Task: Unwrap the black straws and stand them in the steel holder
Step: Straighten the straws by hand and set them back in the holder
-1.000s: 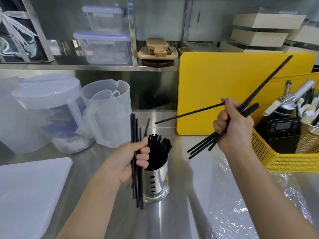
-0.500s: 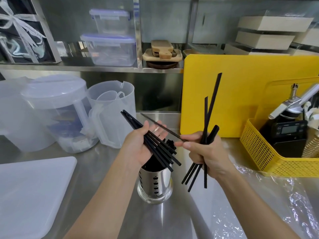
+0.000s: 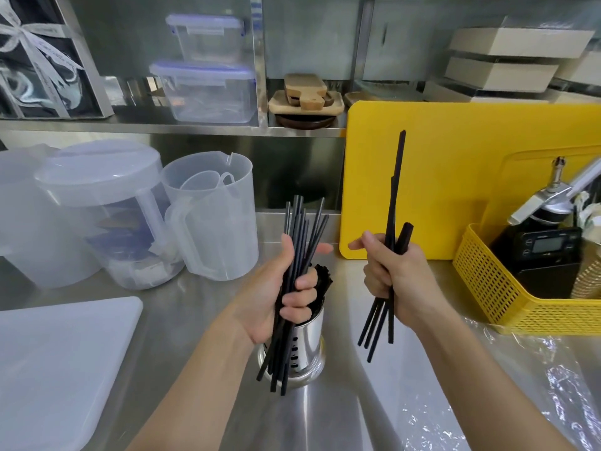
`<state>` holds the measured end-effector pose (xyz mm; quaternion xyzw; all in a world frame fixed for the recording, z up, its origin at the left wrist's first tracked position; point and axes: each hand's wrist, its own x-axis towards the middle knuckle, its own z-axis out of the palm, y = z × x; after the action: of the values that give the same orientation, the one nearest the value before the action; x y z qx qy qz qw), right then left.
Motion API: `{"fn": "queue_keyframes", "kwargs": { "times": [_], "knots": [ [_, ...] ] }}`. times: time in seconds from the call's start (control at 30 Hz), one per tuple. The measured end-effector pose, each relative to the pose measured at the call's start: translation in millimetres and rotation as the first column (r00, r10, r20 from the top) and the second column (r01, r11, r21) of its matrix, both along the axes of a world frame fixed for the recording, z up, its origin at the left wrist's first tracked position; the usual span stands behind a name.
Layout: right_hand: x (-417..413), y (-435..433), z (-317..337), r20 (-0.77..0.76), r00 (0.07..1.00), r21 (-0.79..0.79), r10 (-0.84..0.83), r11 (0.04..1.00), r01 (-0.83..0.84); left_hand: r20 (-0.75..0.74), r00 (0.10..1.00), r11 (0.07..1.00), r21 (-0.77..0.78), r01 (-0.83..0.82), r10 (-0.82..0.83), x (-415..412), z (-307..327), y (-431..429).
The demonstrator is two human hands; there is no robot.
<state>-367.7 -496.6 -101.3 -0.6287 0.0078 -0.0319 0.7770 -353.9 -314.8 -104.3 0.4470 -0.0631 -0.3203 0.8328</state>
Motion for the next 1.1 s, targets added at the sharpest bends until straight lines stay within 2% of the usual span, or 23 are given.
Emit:
{"fn": "queue_keyframes", "kwargs": {
  "times": [0.17, 0.3, 0.6, 0.77, 0.93, 1.1],
  "knots": [
    [1, 3, 6, 0.023, 1.0, 0.007, -0.015, 1.0, 0.015, 0.069, 0.993, 0.993, -0.049, 0.104, -0.1, -7, -8, -2],
    [1, 1, 16, 0.052, 0.998, -0.018, -0.024, 1.0, 0.025, 0.12, 0.983, 0.99, 0.051, 0.135, -0.14, -11, -8, 0],
    [2, -8, 43, 0.104, 0.994, -0.255, 0.03, 0.967, -0.003, 0.109, 0.951, 0.948, 0.167, 0.27, -0.29, -17, -10, 2],
    [3, -11, 55, 0.05, 0.987, -0.448, 0.153, 0.887, -0.115, 0.083, 0.938, 0.927, 0.204, 0.316, -0.338, -17, -10, 2],
    [4, -13, 58, -0.047, 0.966, -0.527, 0.254, 0.815, -0.24, 0.059, 0.914, 0.895, 0.238, 0.376, -0.4, -18, -12, 5],
    [6, -19, 62, -0.098, 0.919, -0.64, 0.383, 0.683, -0.353, 0.036, 0.853, 0.829, 0.259, 0.496, -0.521, -19, -11, 10]
  ]
}}
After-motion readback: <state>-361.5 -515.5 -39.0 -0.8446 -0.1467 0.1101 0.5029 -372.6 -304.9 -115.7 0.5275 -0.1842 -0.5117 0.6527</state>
